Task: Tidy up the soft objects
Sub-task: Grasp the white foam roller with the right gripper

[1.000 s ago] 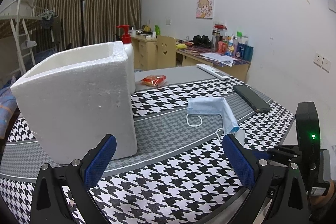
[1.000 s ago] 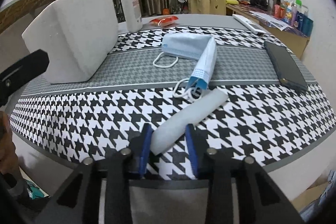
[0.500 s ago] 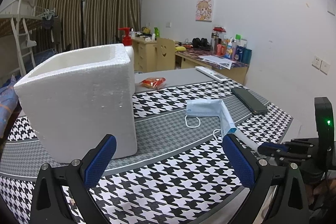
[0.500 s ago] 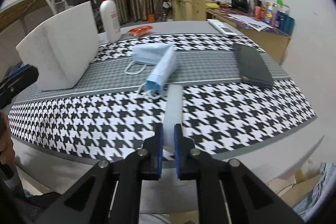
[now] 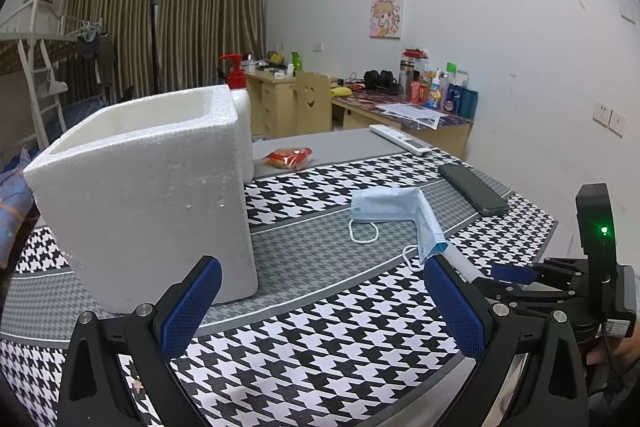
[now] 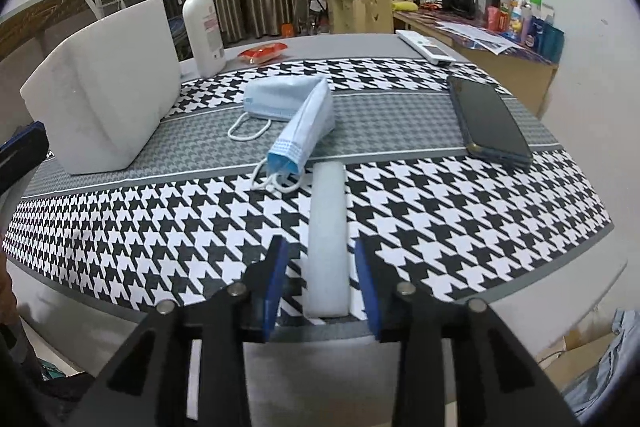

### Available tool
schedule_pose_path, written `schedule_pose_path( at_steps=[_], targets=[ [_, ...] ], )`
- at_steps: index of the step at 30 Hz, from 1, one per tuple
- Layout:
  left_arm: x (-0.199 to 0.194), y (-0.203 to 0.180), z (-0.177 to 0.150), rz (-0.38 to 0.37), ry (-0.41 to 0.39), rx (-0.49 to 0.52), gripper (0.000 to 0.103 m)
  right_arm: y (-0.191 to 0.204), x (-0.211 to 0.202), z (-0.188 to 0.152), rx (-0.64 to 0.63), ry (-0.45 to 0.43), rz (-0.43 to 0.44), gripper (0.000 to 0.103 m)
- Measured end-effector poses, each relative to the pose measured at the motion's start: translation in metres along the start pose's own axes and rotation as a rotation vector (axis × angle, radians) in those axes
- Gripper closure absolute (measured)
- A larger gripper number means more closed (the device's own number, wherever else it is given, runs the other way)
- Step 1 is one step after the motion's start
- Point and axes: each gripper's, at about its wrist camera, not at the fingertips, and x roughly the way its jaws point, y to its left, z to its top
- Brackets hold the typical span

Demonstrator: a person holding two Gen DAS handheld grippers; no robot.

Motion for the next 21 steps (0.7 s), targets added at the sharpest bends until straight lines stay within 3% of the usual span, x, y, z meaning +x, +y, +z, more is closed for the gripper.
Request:
schedule_pose_path(
  at_steps=[6,11,15,21],
  targets=[
    [0.002,-0.003,0.001,-0.001,0.004,0.006,0.002,-0.002,0.01,-0.001,0.011,0.018,0.014,0.064],
    [0.007,-0.008,0.003,-0.007,0.017,0.017,0.002,0.001,0.012,-0.001,-0.017,-0.004,-0.017,0.079],
    [0.011,-0.013,0.007,-0.013,0.027,0.025,0.002,-0.005,0.01,0.001,-0.008,-0.01,0.016,0.086],
    [0.019,-0.027,0.013,-0.026,0.032,0.051,0.002,-0.012,-0.004,0.005,-0.002,-0.056,0.033,0.087]
  ],
)
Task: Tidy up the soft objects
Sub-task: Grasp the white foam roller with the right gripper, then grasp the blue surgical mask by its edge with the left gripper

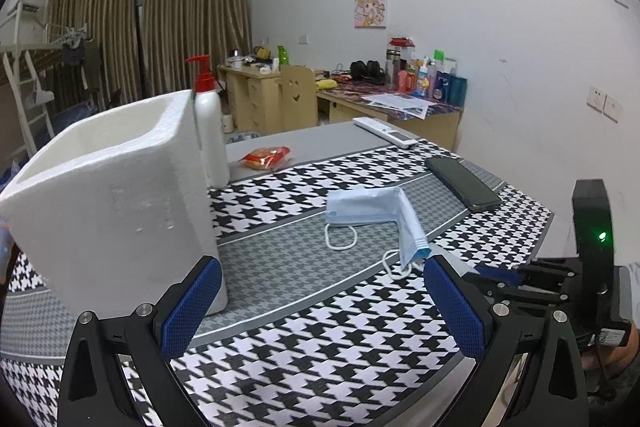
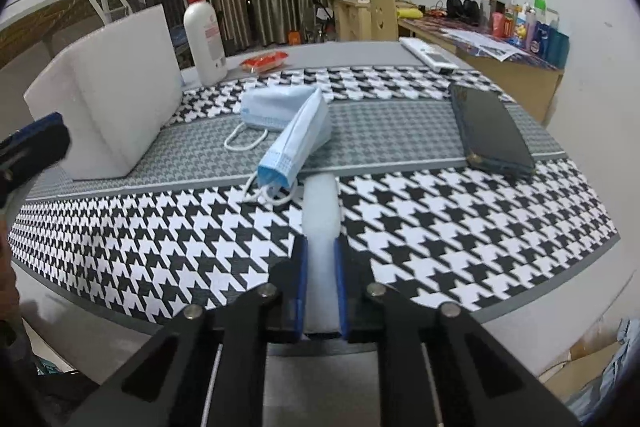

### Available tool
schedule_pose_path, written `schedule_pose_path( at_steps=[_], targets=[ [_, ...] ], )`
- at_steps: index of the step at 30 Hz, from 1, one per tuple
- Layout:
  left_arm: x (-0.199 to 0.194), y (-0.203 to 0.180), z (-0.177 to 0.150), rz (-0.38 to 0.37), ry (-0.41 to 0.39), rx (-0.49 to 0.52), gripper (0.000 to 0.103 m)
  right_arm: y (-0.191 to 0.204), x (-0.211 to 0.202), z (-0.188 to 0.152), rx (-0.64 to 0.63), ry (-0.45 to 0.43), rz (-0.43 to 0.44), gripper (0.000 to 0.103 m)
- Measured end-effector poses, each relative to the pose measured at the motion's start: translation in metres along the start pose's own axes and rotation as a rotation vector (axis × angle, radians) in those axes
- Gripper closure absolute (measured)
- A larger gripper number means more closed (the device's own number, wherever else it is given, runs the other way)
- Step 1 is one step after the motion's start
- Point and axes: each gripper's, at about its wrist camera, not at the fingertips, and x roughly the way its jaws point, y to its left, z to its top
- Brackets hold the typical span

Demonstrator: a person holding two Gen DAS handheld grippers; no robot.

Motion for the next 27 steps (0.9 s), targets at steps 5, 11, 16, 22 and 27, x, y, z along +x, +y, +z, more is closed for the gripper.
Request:
schedule_pose_path(
  at_steps=[5,11,16,22,27],
  targets=[
    [0.007,-0.01,0.006,-0.01,0.006,0.019,0.002,-0.006,-0.011,0.004,0.014,-0.037,0.01,0.087],
    [0.017,-0.02,0.013,-0.037,0.021,0.026,0.002,-0.018,-0.016,0.008,0.064,-0.063,0.006,0.087],
    [0.028,-0.03,0.016,-0.057,0.04,0.031,0.002,-0.025,-0.019,0.008,0.078,-0.081,0.019,0.087],
    [0.042,-0.04,0.018,-0.071,0.063,0.042,0.002,-0.036,-0.022,0.008,0.099,-0.097,0.026,0.087],
    [0.054,-0.047,0.021,-0.069,0.079,0.051,0.002,-0.043,-0.022,0.008,0.112,-0.104,0.029,0.087]
  ],
)
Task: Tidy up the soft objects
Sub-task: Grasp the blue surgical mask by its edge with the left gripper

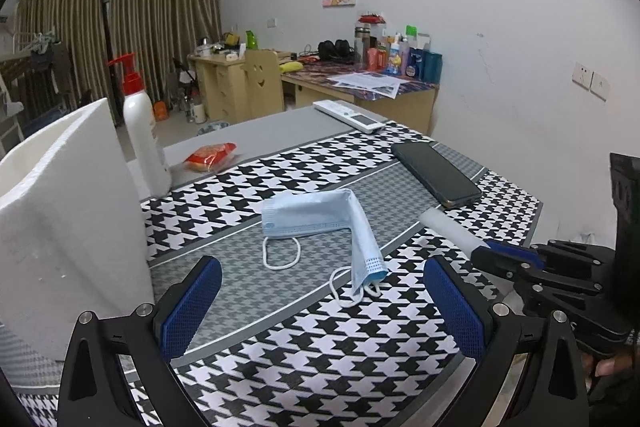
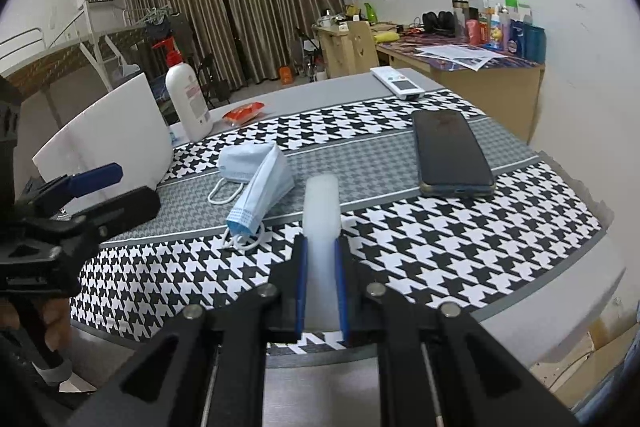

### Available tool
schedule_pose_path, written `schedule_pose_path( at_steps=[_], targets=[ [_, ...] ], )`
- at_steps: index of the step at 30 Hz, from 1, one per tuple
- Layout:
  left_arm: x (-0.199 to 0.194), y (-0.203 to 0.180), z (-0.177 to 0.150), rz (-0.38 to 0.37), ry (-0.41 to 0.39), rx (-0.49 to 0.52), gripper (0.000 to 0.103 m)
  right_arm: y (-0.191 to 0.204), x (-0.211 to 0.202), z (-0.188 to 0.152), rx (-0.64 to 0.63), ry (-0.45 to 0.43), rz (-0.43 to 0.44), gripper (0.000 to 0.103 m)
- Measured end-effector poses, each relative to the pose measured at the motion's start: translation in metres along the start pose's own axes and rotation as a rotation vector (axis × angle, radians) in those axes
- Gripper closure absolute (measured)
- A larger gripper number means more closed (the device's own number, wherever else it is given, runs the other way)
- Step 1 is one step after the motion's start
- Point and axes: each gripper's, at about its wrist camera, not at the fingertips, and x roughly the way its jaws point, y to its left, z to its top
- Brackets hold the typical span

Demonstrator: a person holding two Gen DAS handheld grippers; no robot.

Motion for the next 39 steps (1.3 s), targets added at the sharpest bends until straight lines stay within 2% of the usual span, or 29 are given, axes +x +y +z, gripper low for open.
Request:
schedule_pose_path(
  at_steps=[11,27,32,34,39],
  targets=[
    [0.028,-0.014,0.007,-0.03,0.045,0.005,0.005,-0.018,-0.004,0.0,0.023,-0.006,-0.001,0.087],
    [0.067,-0.025,0.018,-0.007,0.101,-0.011,0.022,-0.032,-0.005,-0.003,0.038,-0.01,0.029,0.087],
    [0.077,-0.025,0.018,0.0,0.12,-0.012,0.029,-0.032,-0.003,-0.005,0.04,-0.006,0.044,0.087],
    [0.083,-0.024,0.017,0.007,0.139,-0.017,0.04,-0.032,-0.003,-0.006,0.041,-0.005,0.049,0.087],
    [0.091,-0.025,0.017,0.006,0.163,-0.025,0.048,-0.033,-0.003,-0.007,0.047,-0.005,0.05,0.087]
  ],
)
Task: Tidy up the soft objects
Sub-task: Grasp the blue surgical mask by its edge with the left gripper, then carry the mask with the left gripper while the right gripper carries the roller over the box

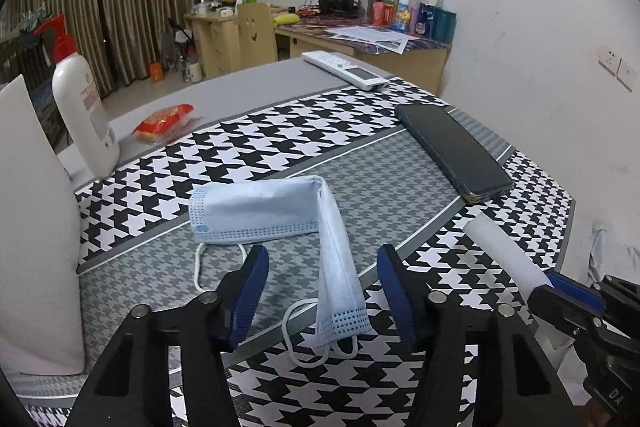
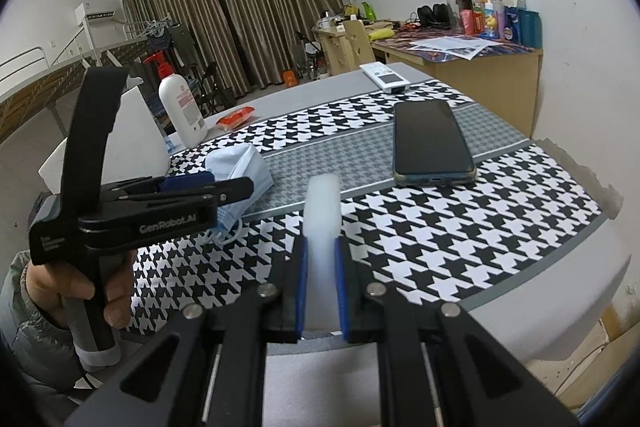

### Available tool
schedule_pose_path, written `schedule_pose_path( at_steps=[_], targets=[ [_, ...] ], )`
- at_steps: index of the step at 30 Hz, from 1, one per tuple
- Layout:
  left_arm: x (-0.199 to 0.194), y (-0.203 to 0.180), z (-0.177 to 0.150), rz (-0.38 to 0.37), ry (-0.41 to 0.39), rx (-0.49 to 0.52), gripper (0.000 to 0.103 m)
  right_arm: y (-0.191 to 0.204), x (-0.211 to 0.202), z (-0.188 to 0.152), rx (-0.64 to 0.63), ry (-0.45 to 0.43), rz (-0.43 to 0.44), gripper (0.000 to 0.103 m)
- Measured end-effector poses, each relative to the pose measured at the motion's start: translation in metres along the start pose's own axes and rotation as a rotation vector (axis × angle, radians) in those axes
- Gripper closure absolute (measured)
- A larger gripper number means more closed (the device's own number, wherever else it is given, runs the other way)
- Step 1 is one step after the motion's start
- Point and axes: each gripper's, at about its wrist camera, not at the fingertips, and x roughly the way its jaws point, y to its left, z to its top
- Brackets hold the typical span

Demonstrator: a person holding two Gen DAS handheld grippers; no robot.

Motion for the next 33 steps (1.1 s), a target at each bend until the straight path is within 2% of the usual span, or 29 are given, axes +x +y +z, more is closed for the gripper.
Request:
schedule_pose_path(
  at_steps=[5,12,18,19,22,33],
  targets=[
    [0.002,-0.003,0.0,-0.003,0.003,0.01,0.052,-0.001,-0.002,-0.001,0.002,-0.002,0.003,0.087],
    [0.008,-0.004,0.003,0.008,0.013,0.008,0.066,0.0,-0.001,-0.001,-0.001,-0.002,0.005,0.087],
    [0.019,-0.006,0.004,0.009,0.042,0.012,0.084,0.0,-0.002,-0.001,-0.002,-0.008,0.003,0.087],
    [0.021,-0.005,0.003,0.01,0.046,0.011,0.09,0.001,-0.002,-0.001,-0.003,-0.009,0.002,0.087],
    [0.023,-0.002,0.002,0.005,0.053,0.0,0.096,0.002,-0.002,-0.001,-0.002,-0.007,-0.002,0.087],
    [-0.012,0.0,0.003,-0.021,-0.016,0.02,0.097,0.009,-0.007,0.002,-0.015,-0.019,-0.009,0.087]
  ],
)
